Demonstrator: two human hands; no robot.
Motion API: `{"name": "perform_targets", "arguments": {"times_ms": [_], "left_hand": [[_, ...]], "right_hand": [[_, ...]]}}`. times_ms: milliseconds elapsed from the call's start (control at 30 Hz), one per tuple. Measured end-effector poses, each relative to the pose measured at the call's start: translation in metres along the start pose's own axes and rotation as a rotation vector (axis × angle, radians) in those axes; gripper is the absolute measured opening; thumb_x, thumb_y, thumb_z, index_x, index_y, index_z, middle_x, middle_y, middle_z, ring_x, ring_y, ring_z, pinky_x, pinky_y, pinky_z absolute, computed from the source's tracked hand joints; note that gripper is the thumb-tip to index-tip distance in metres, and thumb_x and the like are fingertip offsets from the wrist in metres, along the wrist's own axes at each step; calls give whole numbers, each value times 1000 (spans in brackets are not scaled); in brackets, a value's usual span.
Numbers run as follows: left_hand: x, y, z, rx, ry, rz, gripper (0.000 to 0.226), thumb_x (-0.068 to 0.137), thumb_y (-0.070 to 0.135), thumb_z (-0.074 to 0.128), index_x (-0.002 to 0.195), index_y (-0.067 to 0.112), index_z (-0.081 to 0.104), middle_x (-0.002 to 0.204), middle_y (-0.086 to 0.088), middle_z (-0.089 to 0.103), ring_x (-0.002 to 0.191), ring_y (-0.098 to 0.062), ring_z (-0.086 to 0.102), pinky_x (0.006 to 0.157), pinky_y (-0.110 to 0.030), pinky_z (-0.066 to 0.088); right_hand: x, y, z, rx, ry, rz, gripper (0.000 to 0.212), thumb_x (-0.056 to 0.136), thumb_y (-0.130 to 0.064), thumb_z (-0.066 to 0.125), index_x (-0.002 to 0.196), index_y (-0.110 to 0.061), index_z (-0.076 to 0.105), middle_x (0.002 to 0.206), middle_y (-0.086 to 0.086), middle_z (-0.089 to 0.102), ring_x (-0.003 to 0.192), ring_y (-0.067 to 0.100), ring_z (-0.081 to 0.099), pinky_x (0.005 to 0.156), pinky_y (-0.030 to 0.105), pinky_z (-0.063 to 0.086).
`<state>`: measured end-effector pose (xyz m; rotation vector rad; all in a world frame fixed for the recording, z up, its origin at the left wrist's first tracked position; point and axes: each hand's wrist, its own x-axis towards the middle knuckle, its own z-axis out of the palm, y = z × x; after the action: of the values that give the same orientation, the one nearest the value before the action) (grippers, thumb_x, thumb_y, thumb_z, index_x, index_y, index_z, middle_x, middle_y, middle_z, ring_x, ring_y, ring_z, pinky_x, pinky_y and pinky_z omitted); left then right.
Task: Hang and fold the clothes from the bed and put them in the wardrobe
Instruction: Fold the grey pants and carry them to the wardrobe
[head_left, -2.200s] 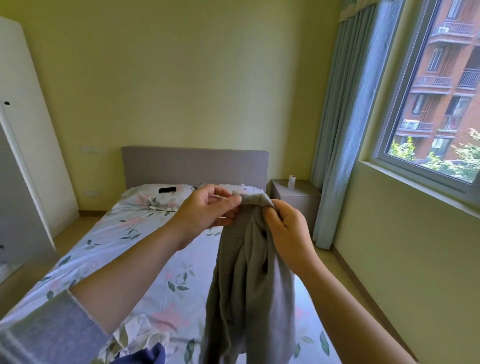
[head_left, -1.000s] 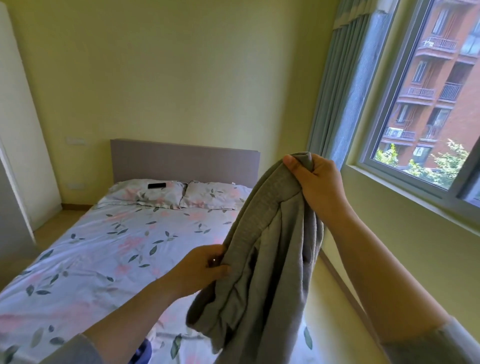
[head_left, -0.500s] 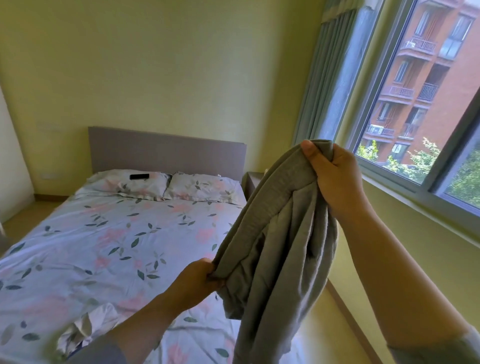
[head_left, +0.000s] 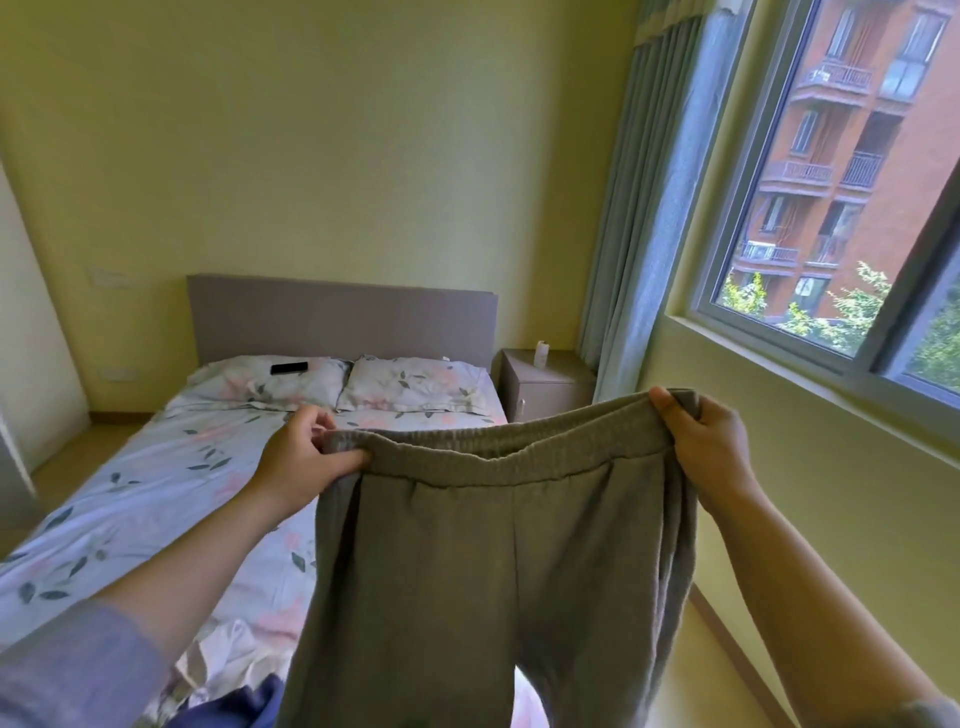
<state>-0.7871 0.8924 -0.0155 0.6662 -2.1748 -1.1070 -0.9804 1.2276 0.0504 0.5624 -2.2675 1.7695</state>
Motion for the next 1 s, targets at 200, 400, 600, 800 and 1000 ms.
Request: {"name": "perform_targets", "arguments": {"times_ms": [200, 400, 600, 800, 1000], "left_hand": [[2, -4, -24, -272, -64, -182, 17, 89, 23, 69, 98, 8, 67, 98, -16, 72, 98, -36, 67, 95, -50, 50], [0, -4, -16, -91, 49, -228, 23, 97, 29, 55, 99, 6, 60, 100, -16, 66, 96, -33, 60, 89, -43, 46], [5, 22, 0, -587, -1, -658, 22, 99, 19, 52, 83, 6, 59, 77, -13, 60, 65, -25, 56, 59, -31, 43], [-12, 51, 29, -701, 44, -469, 16, 92, 23, 66, 89, 7, 62, 76, -7, 65, 61, -16, 64, 47, -21, 49], [-48, 70, 48, -483, -136, -182, 24, 90, 20, 68, 113, 14, 63, 109, -12, 69, 99, -31, 67, 86, -48, 56]], "right_hand": [[-1, 7, 13, -77, -15, -14, 35, 93, -39, 63, 75, -11, 71, 71, 7, 67, 67, 15, 57, 60, 24, 46], [-4, 16, 14, -72, -97, 280, 43, 94, -48, 58, 78, -9, 66, 76, 8, 66, 75, 22, 62, 67, 31, 50], [-6, 24, 49, 648, -147, 965, 42, 106, -31, 40, 116, 6, 57, 77, 24, 65, 92, 33, 59, 104, 39, 45], [-33, 8, 74, 502, -98, 612, 19, 97, -19, 58, 110, -6, 64, 93, 12, 66, 73, 20, 64, 54, 26, 56], [-85, -32, 97, 206, -303, 254, 11, 95, -20, 61, 85, -21, 65, 91, 12, 71, 86, 27, 69, 81, 49, 59]]}}
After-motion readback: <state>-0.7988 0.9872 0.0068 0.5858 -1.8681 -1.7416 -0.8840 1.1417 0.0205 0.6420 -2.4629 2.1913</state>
